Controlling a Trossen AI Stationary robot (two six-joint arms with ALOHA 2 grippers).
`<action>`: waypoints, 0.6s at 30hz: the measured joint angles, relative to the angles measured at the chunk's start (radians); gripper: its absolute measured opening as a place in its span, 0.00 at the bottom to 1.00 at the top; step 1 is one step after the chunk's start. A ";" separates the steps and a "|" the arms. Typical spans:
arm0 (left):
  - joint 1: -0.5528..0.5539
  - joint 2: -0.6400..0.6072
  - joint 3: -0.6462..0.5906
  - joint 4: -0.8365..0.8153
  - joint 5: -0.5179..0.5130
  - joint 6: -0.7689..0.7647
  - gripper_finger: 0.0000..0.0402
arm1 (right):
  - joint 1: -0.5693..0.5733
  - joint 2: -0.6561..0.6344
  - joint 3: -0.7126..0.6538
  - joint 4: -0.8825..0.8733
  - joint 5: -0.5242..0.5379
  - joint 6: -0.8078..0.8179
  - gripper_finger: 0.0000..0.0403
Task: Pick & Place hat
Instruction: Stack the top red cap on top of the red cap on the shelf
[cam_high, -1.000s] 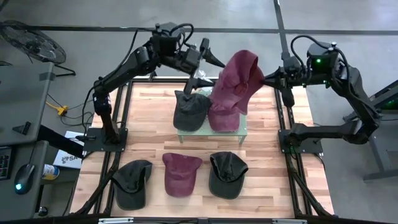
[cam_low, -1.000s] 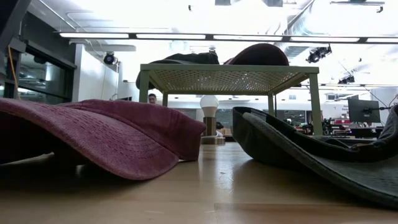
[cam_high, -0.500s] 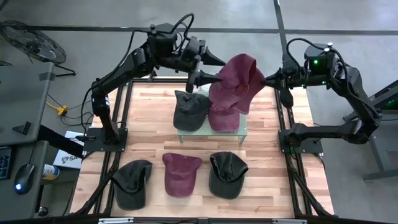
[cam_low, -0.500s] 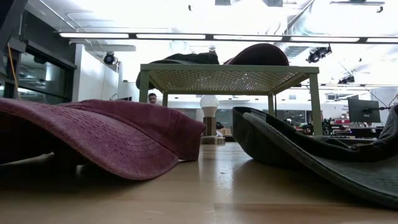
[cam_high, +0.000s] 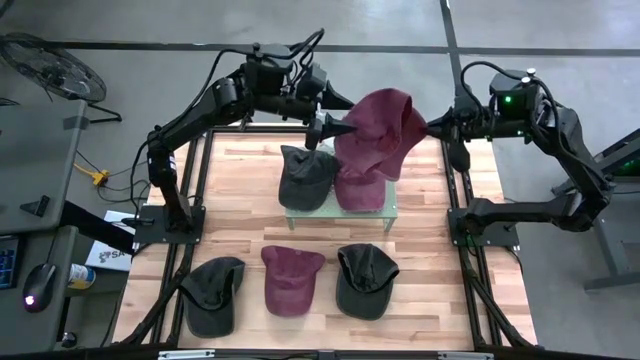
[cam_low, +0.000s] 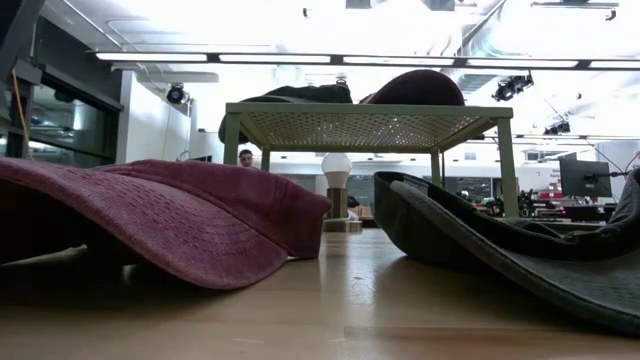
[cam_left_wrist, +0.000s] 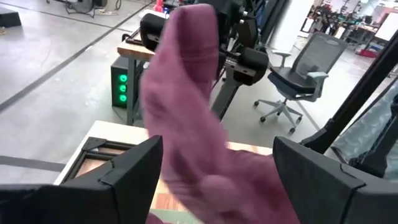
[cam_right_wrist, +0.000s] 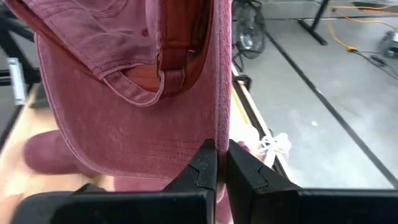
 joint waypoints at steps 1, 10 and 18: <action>0.000 0.000 0.000 0.000 -0.004 0.000 0.75 | 0.000 0.000 0.000 -0.003 0.016 0.000 0.01; 0.000 0.000 0.000 -0.035 -0.072 -0.055 0.75 | 0.000 -0.001 0.000 -0.010 0.027 -0.014 0.01; 0.000 0.000 0.000 -0.104 -0.099 -0.105 0.66 | 0.000 -0.001 0.000 -0.004 0.055 -0.014 0.01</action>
